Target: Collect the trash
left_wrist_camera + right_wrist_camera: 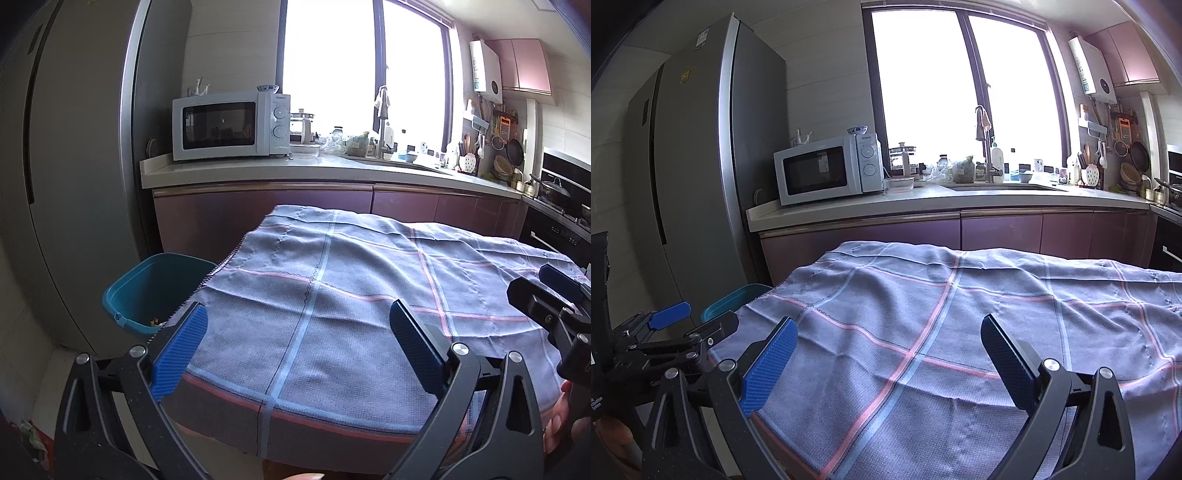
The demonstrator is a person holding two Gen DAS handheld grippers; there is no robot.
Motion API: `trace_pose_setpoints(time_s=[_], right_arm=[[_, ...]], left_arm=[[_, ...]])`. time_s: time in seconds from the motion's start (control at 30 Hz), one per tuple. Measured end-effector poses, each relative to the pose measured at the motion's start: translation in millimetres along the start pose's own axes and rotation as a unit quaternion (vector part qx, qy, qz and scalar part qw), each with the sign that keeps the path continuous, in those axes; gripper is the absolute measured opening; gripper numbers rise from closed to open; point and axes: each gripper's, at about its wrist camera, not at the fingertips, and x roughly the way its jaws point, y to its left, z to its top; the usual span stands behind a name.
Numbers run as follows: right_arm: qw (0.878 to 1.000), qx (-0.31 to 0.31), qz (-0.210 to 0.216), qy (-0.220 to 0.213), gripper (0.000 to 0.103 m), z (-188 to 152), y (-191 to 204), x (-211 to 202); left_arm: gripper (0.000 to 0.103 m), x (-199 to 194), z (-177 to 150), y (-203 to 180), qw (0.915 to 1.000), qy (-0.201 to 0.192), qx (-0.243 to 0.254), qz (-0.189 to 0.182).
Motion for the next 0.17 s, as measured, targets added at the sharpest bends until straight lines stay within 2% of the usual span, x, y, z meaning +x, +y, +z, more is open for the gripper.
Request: trace_pose_setpoints(time_s=[0.17], right_arm=[[1.000, 0.007, -0.016, 0.016, 0.096, 1.4, -15.2, 6.6]], left_arm=[[0.097, 22.4, 4.5, -4.9, 0.9993, 0.030, 0.004, -0.020]])
